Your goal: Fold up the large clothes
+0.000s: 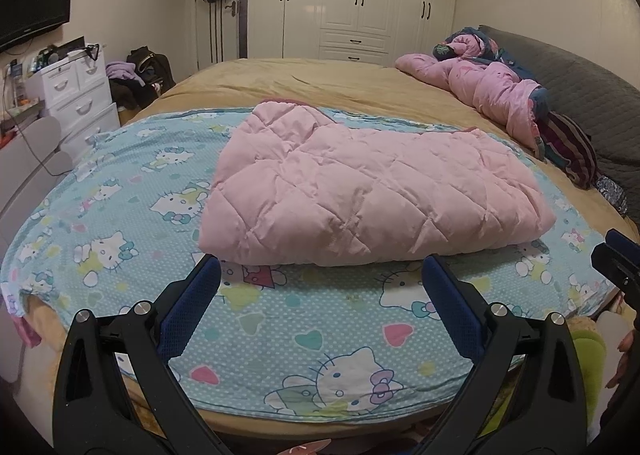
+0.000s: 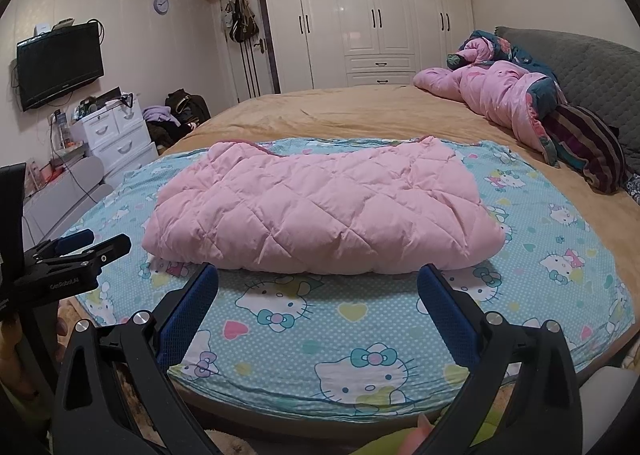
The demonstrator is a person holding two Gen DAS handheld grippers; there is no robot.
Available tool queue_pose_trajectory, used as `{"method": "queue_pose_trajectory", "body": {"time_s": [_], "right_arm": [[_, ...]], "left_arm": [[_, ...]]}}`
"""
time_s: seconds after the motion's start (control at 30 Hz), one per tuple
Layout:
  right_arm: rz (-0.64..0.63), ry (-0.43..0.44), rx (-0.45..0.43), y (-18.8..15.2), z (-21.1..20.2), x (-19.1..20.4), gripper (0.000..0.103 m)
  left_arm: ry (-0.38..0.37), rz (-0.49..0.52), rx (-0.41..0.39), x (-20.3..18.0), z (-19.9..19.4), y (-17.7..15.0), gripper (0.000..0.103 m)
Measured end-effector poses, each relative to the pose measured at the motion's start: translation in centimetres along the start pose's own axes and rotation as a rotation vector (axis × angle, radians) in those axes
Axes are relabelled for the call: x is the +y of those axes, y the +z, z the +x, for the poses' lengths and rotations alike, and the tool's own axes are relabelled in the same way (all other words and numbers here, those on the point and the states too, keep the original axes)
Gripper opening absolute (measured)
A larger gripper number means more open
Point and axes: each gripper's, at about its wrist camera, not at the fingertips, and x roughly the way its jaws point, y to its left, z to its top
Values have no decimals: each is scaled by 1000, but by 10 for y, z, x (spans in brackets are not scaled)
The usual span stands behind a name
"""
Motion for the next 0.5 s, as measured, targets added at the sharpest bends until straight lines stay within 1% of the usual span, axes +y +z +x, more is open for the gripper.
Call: {"method": "queue_pose_trajectory", "body": {"time_s": [0.5], "right_arm": [[-9, -4, -2, 0, -1, 2, 99]], "left_arm": [[0, 0, -6, 2, -2, 0, 94]]}}
